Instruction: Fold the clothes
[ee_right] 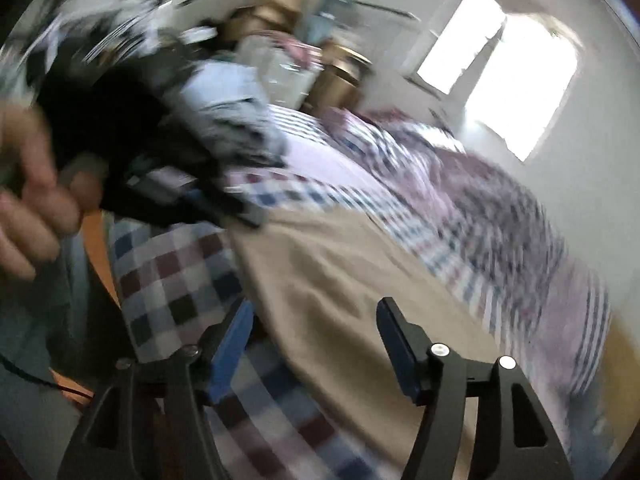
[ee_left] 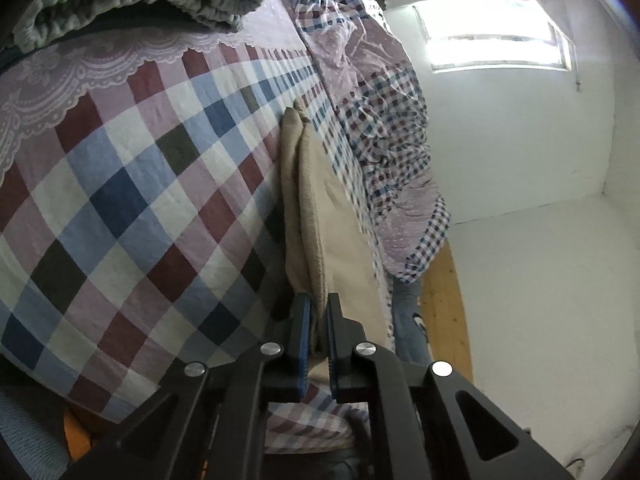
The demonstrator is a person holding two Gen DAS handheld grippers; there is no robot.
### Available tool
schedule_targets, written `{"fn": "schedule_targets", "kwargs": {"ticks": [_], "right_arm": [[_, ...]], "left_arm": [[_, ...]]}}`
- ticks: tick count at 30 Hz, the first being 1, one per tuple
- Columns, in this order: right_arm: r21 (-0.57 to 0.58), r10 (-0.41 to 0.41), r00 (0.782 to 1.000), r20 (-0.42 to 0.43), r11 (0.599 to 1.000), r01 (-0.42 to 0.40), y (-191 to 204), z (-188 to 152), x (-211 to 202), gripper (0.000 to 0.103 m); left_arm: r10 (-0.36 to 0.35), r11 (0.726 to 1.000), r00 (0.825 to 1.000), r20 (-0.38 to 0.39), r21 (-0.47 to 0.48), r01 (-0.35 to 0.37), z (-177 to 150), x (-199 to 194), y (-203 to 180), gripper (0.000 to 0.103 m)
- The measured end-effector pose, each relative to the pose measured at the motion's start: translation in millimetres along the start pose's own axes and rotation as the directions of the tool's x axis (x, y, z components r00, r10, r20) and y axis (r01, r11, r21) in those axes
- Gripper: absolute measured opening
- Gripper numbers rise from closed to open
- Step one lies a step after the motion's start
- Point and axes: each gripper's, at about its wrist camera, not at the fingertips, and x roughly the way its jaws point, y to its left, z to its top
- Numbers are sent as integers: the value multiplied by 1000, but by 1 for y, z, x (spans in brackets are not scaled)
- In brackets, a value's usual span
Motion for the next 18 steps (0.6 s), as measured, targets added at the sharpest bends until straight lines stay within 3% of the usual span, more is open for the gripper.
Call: {"fn": "schedule_targets", "kwargs": {"ticks": [4, 8, 10, 12, 15, 18], "right_arm": [[-175, -93, 995, 28, 980, 96, 35, -1, 28, 69], [-267, -146, 988, 41, 952, 151, 51, -4, 51, 68], [-291, -141, 989, 39, 946, 146, 53, -4, 60, 59], [-302, -133, 991, 30, 944, 135, 52, -1, 68, 27], [-273, -108, 994, 12, 956, 107, 45, 4, 74, 9], [-257, -88, 996, 9, 962, 87, 40, 5, 71, 5]], "left_arm": [[-56, 997, 998, -21, -50, 55, 4, 0, 7, 6], [-79, 995, 996, -41, -63, 76, 5, 3, 8, 6], [-87, 995, 995, -47, -51, 85, 7, 5, 4, 6], [-81, 997, 995, -54, -20, 80, 7, 8, -2, 6], [-56, 998, 996, -64, -13, 55, 8, 14, -3, 6], [-45, 998, 997, -56, -47, 42, 11, 14, 3, 17]]}}
